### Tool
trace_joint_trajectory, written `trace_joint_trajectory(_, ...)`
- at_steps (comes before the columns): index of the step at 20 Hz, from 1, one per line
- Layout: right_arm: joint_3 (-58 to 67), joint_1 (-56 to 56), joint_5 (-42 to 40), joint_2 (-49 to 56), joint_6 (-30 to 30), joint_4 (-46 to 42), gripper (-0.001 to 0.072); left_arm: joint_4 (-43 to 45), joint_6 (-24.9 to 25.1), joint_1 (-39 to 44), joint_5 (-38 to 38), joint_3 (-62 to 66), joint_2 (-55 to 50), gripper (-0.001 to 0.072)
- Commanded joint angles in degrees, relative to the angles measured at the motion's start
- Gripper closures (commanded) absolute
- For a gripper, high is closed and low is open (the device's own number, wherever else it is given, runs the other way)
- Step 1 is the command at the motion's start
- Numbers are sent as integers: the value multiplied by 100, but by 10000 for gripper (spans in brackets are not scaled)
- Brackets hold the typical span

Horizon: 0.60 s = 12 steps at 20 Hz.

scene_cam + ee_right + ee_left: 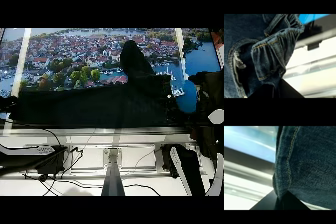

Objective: Fold the clothes and pants, and hang the long-sleeved shirts on hangers.

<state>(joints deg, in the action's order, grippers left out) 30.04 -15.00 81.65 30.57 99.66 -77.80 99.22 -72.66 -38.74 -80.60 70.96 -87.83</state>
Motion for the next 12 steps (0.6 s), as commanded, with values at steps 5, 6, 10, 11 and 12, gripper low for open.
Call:
trace_joint_trajectory(5,-70,4,203,-87,-380,-7,295,293,-42,-39,330,-149,22,677)
trace_joint_trajectory(6,-70,4,105,-87,-483,-4,242,295,-42,-39,332,-149,22,676)
trace_joint_trajectory(10,-42,4,-817,-85,-654,-4,220,297,44,-39,356,-146,22,13)
trace_joint_trajectory(11,-17,4,-1169,-76,-656,4,220,297,44,-37,343,-136,26,1)
trace_joint_trajectory(12,28,4,-1539,-24,-667,20,221,306,44,-22,330,-116,42,9)
